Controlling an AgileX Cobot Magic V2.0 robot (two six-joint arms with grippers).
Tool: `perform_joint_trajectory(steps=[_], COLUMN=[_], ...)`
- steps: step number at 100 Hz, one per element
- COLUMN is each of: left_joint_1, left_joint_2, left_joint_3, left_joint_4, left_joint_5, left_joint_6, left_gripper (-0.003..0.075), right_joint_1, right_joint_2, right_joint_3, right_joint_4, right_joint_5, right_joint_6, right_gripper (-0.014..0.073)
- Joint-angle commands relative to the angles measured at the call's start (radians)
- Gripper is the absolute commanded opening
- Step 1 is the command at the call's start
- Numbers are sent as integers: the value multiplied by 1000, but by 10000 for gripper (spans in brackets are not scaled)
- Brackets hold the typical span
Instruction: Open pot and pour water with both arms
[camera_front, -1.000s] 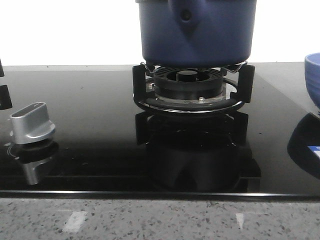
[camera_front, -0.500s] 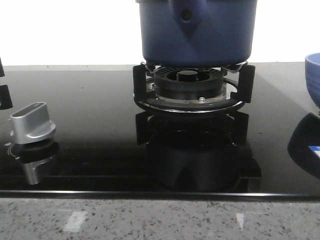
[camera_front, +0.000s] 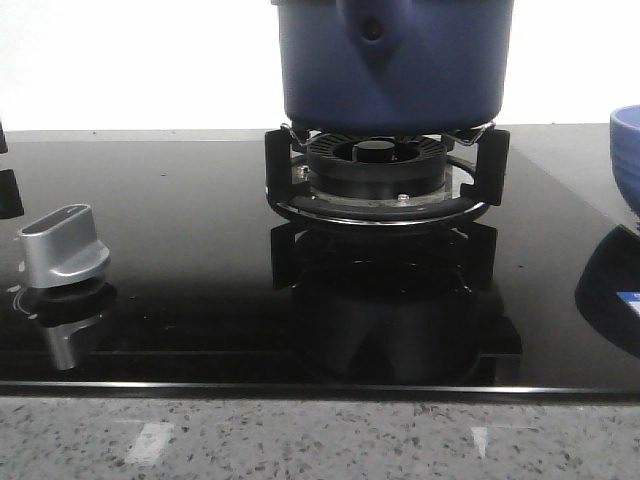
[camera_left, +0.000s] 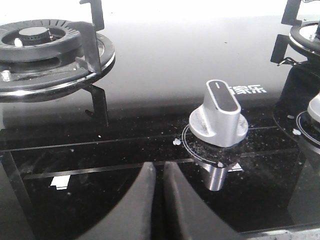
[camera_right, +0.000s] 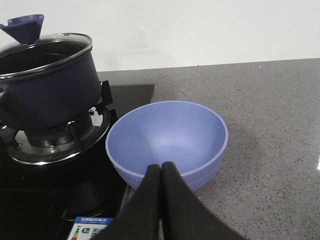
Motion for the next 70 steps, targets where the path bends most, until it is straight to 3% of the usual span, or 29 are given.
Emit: perform_joint_trajectory(steps=[1,70], left_joint_1=[1,1], left_joint_2=[-28,-28], left_joint_3=[32,32], left_joint_4=[-13,-13], left_joint_5=[-56,-56], left_joint_6=[-8,-8], left_gripper=[-20,-20], right_joint_1=[0,-4], right_joint_2=[-2,-9], right_joint_3=[-20,32], right_joint_4=[-1,-1], right_joint_5=[-85,-88], right_joint_6=[-8,-8], right_gripper=[-67,-67])
